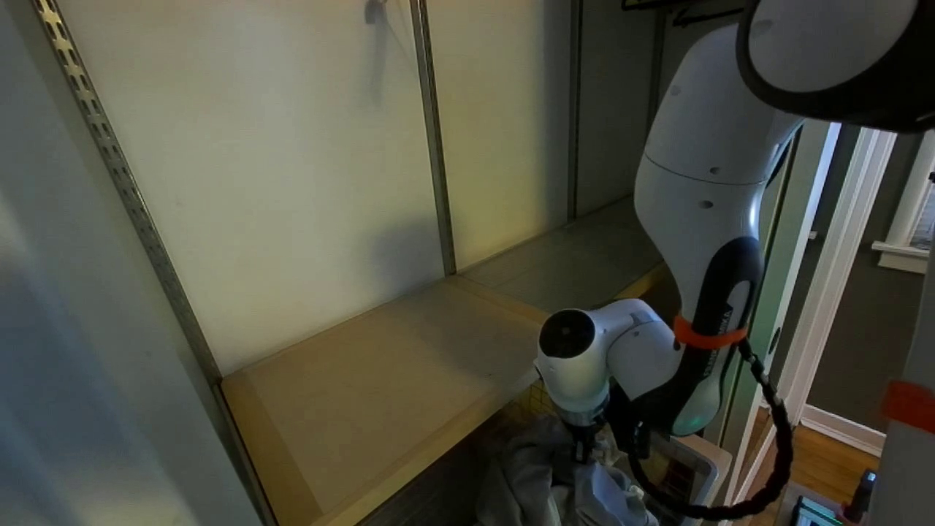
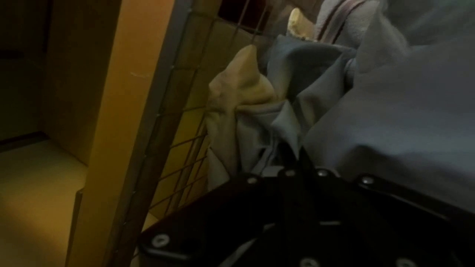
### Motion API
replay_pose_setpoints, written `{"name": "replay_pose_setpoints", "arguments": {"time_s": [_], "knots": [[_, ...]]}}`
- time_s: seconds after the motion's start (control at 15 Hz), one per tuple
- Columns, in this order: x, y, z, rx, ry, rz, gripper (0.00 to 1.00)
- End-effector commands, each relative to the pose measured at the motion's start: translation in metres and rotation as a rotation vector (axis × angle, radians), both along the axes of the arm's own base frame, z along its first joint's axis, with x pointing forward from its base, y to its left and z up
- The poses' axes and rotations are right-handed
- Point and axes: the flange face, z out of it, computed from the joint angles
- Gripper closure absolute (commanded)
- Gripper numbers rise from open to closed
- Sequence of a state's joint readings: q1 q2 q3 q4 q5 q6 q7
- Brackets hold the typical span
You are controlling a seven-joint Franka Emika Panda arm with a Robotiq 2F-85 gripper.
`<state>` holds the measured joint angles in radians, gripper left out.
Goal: Take the bed sheet out of the drawer
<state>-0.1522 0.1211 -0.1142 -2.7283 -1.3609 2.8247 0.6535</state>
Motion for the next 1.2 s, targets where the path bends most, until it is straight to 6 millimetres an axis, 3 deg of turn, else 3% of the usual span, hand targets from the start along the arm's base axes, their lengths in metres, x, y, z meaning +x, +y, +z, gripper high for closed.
{"name": "replay_pose_setpoints", "arguments": {"time_s": [0.0, 0.13, 0.4, 0.53, 0.8, 1.13], "knots": [[-0.005, -0.004, -0.012, 0.1, 0.085, -0.048, 1.0], [0.0, -0.013, -0.015, 0.157, 0.103, -0.09, 1.0], [0.02, -0.022, 0.005, 0.25, 0.082, -0.172, 1.0], [0.012, -0.016, 0.017, 0.284, 0.083, -0.195, 1.0], [0.041, 0.003, 0.026, 0.402, 0.124, -0.202, 1.0], [0.059, 0.016, 0.087, 0.53, 0.205, -0.235, 1.0]]}}
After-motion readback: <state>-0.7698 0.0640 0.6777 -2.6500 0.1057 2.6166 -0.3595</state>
